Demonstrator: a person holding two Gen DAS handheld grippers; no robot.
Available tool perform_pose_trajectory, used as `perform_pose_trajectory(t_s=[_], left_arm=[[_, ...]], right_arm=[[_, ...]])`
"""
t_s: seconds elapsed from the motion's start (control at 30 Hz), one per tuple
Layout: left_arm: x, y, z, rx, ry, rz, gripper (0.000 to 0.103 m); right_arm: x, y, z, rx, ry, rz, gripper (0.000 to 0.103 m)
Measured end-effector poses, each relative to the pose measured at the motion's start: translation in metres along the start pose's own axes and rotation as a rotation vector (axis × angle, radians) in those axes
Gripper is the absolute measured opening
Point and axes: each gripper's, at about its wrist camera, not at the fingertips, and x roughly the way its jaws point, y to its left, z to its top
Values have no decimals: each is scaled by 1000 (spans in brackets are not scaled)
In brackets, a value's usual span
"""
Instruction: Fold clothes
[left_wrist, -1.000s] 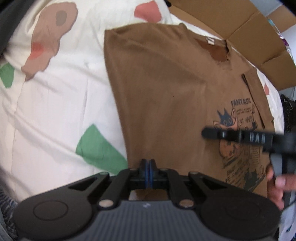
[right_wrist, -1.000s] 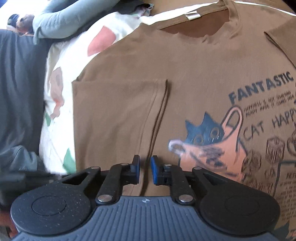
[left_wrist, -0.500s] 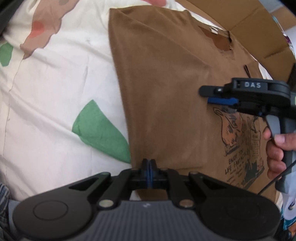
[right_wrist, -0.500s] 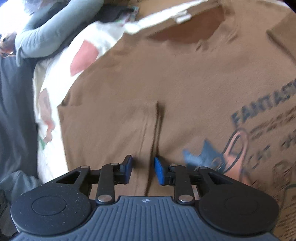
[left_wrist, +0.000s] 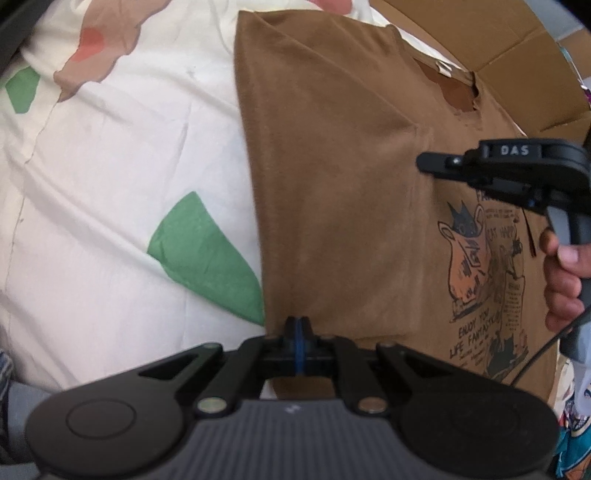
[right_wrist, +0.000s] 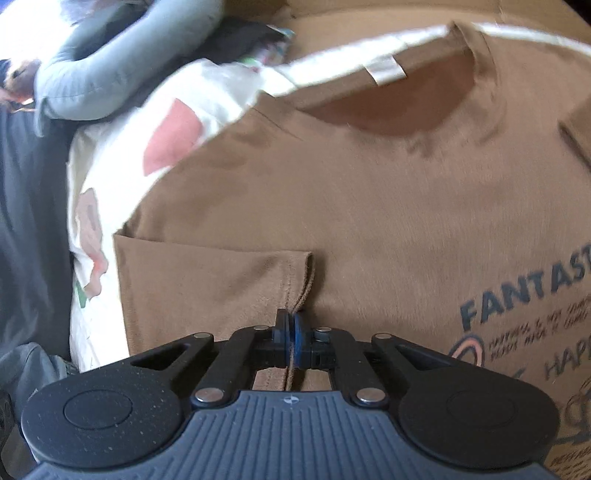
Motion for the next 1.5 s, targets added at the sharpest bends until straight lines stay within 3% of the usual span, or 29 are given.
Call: perform_pose_trajectory(t_s=[0.2,0.37,0.57,1.03,1.23,1.5], left_arm=[[0,1,1,-27,-3,3,2],[-15,-3,6,-22,-49,-25,4],[-25,-2,31,-38,-98,-7,4],[-20,0,75,-4,-129,20,4],[-19,2,91,-13,-150,26,4],[-28,11,113,-27,-155,96,6]], right_arm=[[-1,-3,-1,-10,6,-18,0],[-4,-10,-5,13,20,-14,3],[-24,-17,-14,15,8,-21,3],[-25,38,-98,-85,58,91,3],[-18,36,-118,-111,100,57,6],[-31,20,-121,-104,130,-4,4]])
